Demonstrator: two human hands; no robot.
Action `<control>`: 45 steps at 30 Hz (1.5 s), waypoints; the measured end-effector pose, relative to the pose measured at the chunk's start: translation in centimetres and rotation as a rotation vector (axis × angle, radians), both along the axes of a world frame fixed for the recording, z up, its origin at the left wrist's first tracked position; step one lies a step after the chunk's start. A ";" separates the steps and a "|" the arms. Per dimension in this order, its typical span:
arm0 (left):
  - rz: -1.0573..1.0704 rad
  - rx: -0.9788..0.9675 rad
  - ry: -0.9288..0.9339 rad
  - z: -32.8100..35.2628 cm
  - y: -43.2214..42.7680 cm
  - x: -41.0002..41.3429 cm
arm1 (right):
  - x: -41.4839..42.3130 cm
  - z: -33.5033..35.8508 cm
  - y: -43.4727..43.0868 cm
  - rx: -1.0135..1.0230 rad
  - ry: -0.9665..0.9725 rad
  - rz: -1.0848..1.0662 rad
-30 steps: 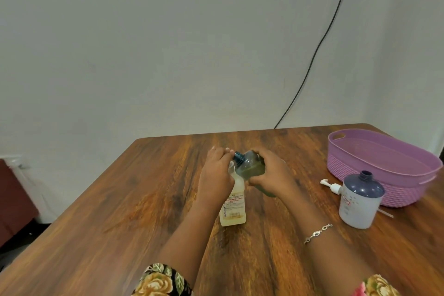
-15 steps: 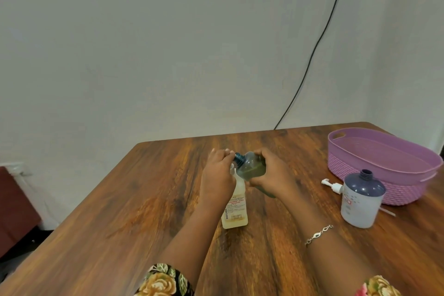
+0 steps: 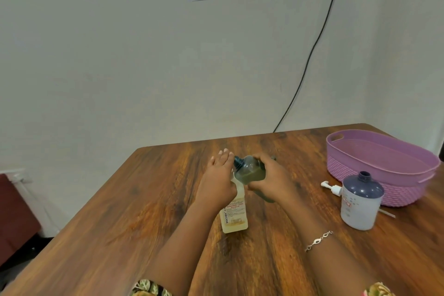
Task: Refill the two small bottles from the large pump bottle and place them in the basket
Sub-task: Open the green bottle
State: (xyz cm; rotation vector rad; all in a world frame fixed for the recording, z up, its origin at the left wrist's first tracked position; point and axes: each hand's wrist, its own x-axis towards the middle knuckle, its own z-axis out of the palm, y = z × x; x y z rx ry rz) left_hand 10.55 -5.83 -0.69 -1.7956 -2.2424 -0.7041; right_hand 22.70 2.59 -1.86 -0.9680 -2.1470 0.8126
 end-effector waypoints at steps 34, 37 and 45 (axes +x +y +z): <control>0.060 0.022 -0.026 0.5 -0.1 -0.3 | 0.2 0.9 -0.4 -0.017 -0.051 0.028; 0.048 0.010 -0.024 0.3 -0.5 -0.3 | 0.0 1.0 -0.5 -0.020 -0.047 0.030; 0.102 0.018 0.001 0.9 -0.1 -0.1 | -0.2 1.4 0.0 0.015 -0.043 0.011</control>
